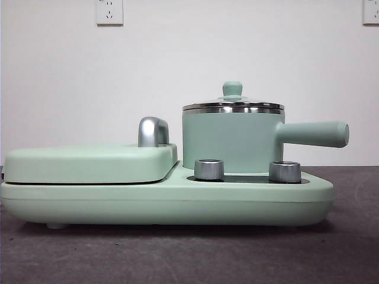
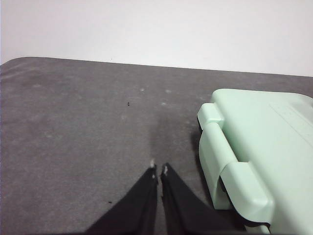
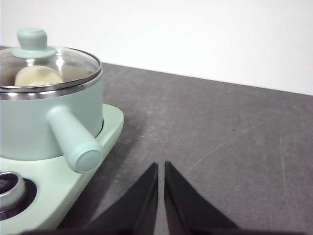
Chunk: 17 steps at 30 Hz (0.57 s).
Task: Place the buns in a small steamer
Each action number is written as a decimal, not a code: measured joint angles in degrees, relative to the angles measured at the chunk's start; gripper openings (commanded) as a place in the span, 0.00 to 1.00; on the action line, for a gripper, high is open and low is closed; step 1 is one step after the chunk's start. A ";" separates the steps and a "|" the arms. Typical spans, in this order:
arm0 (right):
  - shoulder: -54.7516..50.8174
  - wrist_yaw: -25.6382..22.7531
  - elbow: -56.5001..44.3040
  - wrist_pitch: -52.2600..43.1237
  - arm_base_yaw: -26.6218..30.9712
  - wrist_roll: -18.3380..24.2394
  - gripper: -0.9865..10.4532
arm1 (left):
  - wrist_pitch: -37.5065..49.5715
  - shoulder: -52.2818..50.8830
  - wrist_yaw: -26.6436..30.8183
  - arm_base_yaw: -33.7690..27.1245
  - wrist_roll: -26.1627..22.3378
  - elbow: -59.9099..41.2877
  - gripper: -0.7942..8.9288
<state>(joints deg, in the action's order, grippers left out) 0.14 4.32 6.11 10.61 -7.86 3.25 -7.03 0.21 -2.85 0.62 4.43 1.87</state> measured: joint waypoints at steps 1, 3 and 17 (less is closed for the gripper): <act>0.00 -0.07 -1.01 -1.33 0.15 -0.02 0.10 | -0.02 0.00 -0.02 0.00 0.00 0.00 0.10; 0.02 -0.04 -2.84 -3.34 0.52 -0.02 0.10 | -0.02 0.00 0.00 0.00 0.00 0.00 0.10; 0.09 -0.09 -5.18 -7.26 5.14 0.00 0.10 | -0.02 0.00 -0.02 0.00 0.00 0.00 0.10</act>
<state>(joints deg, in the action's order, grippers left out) 0.23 4.23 0.93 3.36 -2.72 3.25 -7.05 0.21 -2.87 0.62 4.43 1.87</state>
